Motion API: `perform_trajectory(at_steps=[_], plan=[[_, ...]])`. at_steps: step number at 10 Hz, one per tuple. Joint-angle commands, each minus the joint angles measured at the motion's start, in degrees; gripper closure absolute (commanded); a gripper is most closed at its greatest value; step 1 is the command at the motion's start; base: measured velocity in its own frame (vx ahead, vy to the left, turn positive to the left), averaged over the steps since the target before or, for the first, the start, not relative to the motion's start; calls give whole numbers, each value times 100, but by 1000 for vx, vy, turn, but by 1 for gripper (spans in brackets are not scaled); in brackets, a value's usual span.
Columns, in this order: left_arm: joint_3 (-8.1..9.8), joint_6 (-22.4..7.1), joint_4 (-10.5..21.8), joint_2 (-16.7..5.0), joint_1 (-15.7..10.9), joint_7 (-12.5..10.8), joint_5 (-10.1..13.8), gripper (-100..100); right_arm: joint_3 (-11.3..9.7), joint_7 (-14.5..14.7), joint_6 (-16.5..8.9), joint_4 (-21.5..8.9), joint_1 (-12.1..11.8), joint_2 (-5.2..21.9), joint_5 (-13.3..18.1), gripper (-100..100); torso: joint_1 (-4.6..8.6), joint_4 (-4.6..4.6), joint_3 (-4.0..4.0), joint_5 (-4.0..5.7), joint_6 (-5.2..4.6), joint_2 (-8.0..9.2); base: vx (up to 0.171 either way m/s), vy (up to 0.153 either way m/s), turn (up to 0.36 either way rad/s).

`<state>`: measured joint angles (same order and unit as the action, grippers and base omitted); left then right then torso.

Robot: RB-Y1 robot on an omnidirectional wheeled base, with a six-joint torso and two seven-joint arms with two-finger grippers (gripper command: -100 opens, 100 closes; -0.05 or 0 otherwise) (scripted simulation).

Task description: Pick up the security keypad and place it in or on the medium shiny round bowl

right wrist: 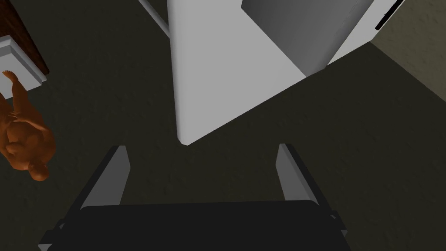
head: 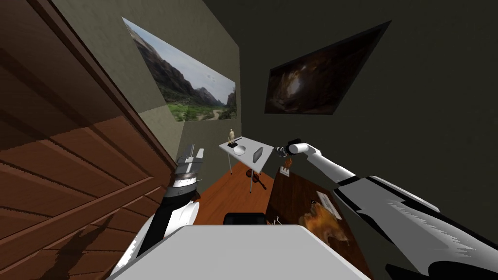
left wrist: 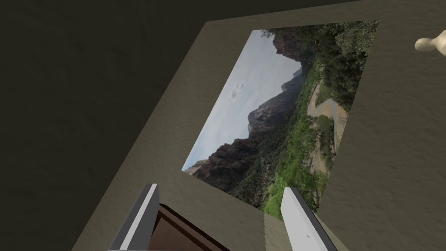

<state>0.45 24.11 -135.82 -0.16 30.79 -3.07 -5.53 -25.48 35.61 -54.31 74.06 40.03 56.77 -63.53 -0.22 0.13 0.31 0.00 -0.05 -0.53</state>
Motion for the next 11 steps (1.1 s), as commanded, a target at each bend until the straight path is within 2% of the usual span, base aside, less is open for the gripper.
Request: perform_trajectory(at_steps=[1,2,3,4,5,6,7,8,9,10,11], plan=[[0,0,0,0,0,0,0,0,-11,37,-173,-35,30,33,-45,-100,0,0,0,0,0,0,26,14,-21],[0,0,0,0,0,0,0,0,-120,188,-406,-236,228,183,-250,-100,10,-2,-5,3,-3,10,52,42,211],[0,0,0,0,-1,0,0,0,-120,188,-513,-236,228,183,-250,-100,1,-1,-2,0,5,2,56,43,117],[0,0,0,0,0,0,0,0,-229,330,-680,-428,405,319,-443,-100,0,0,-1,0,-2,2,68,82,187],[0,0,0,0,0,0,0,0,-229,330,-833,-428,405,319,-443,-100,-14,0,2,-3,4,-3,65,63,92],[0,0,0,0,0,0,0,0,-337,462,-996,-610,561,438,-623,-100,-10,1,1,-2,-1,-2,82,93,156],[-1,0,0,0,0,0,0,0,-337,462,-1150,-610,561,438,-623,-100,-20,1,4,-4,2,-7,84,69,97],[0,0,0,0,0,0,0,0,-444,583,-1323,-783,694,543,-788,-100,-14,2,5,-3,0,-8,105,84,180],[0,0,0,0,0,0,0,0,-444,583,-1444,-783,694,543,-788,-100,-19,4,9,-4,3,-16,92,61,95],[0,0,0,0,1,0,0,0,-551,693,-1637,-945,803,633,-938,-100,-11,4,8,-3,-1,-12,109,73,135],[0,0,0,0,0,0,0,0,-551,693,-1720,-945,803,633,-938,-100,-15,4,10,-3,1,-17,91,61,86]])
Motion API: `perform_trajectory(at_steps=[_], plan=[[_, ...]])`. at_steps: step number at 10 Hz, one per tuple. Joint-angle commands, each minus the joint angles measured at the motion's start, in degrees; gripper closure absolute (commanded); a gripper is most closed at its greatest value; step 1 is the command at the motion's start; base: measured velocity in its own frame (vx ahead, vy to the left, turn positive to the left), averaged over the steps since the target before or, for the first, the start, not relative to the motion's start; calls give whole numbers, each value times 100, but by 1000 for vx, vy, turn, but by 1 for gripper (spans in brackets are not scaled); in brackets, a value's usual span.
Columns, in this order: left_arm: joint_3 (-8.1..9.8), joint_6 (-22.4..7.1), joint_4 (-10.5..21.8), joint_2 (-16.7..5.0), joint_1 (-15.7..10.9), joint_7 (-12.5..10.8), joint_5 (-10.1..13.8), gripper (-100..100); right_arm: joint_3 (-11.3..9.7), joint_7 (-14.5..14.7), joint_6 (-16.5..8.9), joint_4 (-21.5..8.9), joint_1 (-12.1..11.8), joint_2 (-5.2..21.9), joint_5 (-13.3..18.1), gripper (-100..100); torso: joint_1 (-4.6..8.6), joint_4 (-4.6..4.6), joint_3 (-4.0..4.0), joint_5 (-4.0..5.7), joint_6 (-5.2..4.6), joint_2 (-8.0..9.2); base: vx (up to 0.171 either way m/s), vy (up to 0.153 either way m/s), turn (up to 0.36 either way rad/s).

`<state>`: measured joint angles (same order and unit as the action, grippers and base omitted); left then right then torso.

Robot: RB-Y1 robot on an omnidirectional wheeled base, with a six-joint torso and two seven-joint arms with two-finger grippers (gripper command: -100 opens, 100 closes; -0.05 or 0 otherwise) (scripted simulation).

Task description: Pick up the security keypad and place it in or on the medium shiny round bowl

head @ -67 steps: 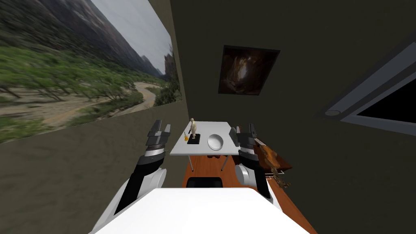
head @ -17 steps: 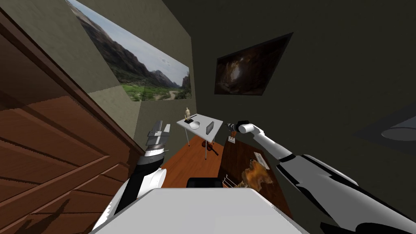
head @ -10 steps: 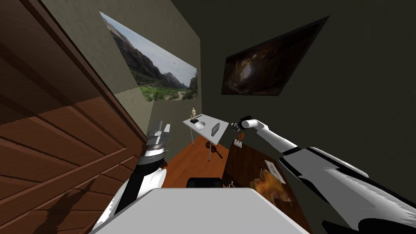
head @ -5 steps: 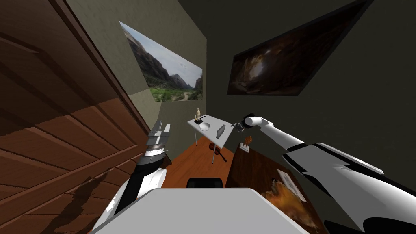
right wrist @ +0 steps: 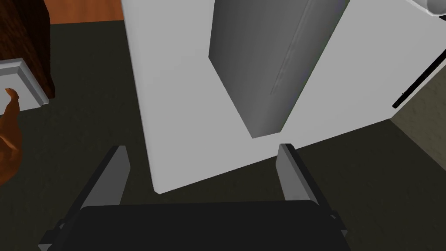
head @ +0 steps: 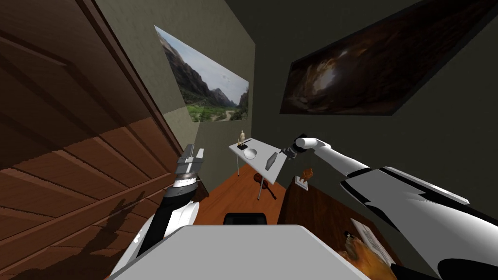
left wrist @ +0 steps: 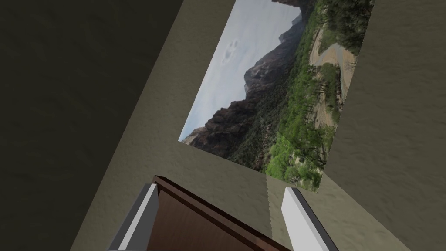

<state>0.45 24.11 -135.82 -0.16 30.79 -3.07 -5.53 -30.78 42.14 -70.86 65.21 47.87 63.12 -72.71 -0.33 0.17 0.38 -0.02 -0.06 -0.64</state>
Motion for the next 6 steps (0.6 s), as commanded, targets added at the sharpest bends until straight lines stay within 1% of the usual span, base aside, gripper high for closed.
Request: perform_trajectory(at_steps=[1,2,3,4,5,6], plan=[[0,0,0,0,0,0,0,0,-125,139,-286,-212,104,75,-155,-100,0,0,0,0,0,0,95,76,136],[0,0,0,0,0,0,0,0,-125,139,-323,-212,104,75,-155,-100,-5,0,0,-1,2,-1,85,65,77],[0,0,0,0,0,0,0,0,-229,228,-545,-352,165,140,-274,-100,-2,-1,-2,0,-1,3,95,81,105],[0,0,0,0,0,0,0,0,-332,305,-690,-481,202,194,-377,-100,-7,-1,-1,-1,0,1,157,102,156],[0,0,0,0,0,0,0,0,-332,305,-778,-481,202,194,-377,-100,-14,3,9,-3,2,-17,135,76,80],[0,0,0,0,0,0,0,0,-431,372,-973,-597,218,237,-465,-100,-8,4,8,-2,0,-14,114,57,93]])
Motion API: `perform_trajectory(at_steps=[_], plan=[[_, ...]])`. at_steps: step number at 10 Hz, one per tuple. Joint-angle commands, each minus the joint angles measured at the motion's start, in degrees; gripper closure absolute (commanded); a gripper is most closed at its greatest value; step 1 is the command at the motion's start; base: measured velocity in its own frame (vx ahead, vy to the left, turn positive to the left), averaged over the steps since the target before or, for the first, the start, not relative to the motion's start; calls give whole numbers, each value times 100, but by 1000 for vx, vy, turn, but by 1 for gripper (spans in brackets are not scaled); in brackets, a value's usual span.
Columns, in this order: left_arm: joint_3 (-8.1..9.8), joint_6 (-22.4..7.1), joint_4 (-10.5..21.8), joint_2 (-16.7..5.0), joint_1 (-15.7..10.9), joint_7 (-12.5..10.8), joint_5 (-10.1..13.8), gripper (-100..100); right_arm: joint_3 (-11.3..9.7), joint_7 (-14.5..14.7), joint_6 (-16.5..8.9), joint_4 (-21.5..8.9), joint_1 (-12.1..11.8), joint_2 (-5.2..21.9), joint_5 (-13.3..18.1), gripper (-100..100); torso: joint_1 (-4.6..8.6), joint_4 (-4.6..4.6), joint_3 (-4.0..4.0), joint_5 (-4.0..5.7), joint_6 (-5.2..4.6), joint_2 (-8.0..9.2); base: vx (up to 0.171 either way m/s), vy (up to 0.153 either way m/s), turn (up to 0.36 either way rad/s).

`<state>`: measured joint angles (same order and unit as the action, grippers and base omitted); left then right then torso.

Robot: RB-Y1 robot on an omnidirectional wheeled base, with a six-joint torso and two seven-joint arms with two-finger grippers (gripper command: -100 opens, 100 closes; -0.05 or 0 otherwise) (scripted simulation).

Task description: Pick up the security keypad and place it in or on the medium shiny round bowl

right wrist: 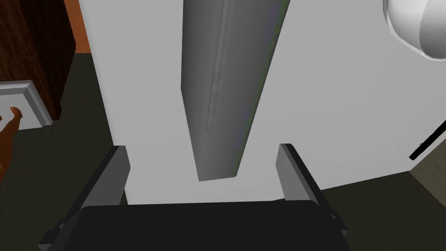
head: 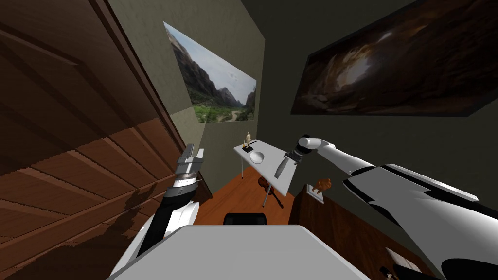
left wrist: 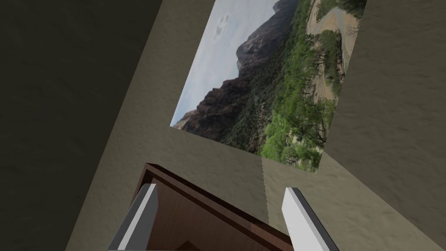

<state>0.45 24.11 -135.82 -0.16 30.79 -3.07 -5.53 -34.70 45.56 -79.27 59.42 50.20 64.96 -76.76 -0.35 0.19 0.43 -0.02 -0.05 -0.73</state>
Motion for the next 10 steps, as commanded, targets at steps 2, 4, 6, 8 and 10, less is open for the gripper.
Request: perform_trajectory(at_steps=[2,4,6,8,10], plan=[[0,0,0,0,0,0,0,0,-220,132,-452,-212,-35,112,-187,-100,1,0,2,0,-1,-4,143,62,98],[0,0,0,0,0,0,0,0,-294,168,-573,-287,-58,133,-230,-100,1,0,-1,1,-2,3,86,52,29],[0,0,0,0,-1,0,0,0,-325,168,-610,-323,-62,129,-239,-100,10,-7,-17,3,-4,30,29,24,11],[0,0,0,0,-1,0,0,0,-273,212,-462,-460,-187,19,-154,-100,21,-12,-28,5,-5,48,-12,-6,51],[1,0,0,0,-2,0,0,0,-274,255,-447,-559,-179,-27,-132,-100,34,-15,-38,9,-5,65,-35,-20,64]])
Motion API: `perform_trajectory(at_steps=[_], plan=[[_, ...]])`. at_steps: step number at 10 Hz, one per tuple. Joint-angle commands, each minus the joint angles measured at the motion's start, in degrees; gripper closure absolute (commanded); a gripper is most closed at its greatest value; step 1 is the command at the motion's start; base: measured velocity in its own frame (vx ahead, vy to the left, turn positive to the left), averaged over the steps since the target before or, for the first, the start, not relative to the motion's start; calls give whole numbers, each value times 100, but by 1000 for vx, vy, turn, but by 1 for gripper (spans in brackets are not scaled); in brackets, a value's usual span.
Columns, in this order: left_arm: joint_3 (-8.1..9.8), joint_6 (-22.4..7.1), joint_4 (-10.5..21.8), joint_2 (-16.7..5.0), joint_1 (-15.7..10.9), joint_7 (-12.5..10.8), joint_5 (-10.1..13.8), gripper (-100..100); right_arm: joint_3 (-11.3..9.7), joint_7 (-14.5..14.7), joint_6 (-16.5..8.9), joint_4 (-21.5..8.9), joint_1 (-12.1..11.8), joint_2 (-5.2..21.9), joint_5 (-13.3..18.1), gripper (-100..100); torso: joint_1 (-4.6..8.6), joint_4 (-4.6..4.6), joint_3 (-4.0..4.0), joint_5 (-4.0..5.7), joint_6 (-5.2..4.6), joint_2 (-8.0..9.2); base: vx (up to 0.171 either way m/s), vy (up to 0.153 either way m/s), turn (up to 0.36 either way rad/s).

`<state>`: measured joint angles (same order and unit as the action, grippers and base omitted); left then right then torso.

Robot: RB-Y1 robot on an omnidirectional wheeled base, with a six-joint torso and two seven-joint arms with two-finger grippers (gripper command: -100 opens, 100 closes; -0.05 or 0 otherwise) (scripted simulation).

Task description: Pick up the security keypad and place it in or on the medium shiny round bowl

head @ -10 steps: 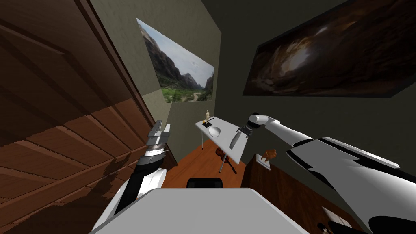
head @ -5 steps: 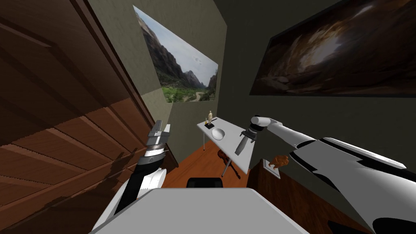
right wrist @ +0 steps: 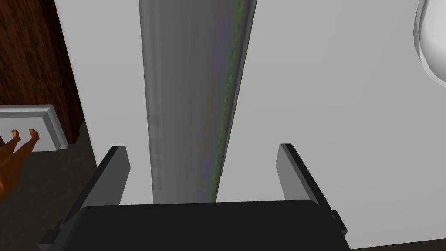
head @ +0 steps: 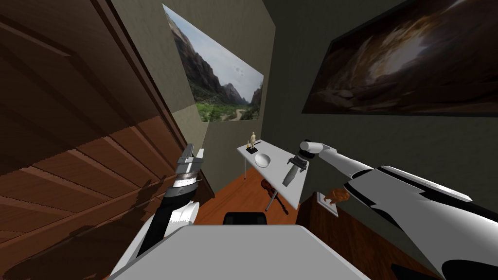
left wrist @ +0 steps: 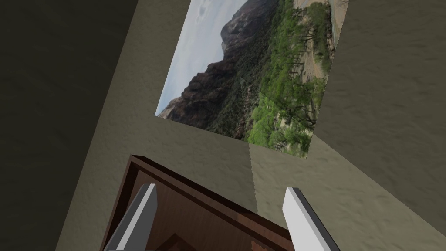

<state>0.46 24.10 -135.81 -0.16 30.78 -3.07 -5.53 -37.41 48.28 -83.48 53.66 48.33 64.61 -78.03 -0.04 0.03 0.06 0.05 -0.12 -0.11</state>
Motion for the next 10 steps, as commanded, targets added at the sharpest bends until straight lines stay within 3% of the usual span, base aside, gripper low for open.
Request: perform_trajectory(at_steps=[1,5,6,7,10], plan=[[0,0,0,0,0,0,0,0,0,0,0,0,0,0,0,100,0,0,0,0,0,0,0,0,0],[0,0,0,0,0,0,0,0,-2,-8,-7,-3,-4,4,1,100,-8,1,5,-2,6,-9,-1,-1,-3],[0,0,0,0,0,0,0,0,-2,-7,-6,-3,-4,4,1,0,-8,1,5,-2,6,-9,0,0,0],[0,0,0,0,0,0,0,0,-21,-70,-96,157,42,90,-56,100,-8,1,5,-2,6,-10,20,9,-78],[0,0,0,0,0,0,0,0,-52,-57,-170,177,114,130,-91,100,-20,-4,4,-11,5,-13,26,13,-49]])
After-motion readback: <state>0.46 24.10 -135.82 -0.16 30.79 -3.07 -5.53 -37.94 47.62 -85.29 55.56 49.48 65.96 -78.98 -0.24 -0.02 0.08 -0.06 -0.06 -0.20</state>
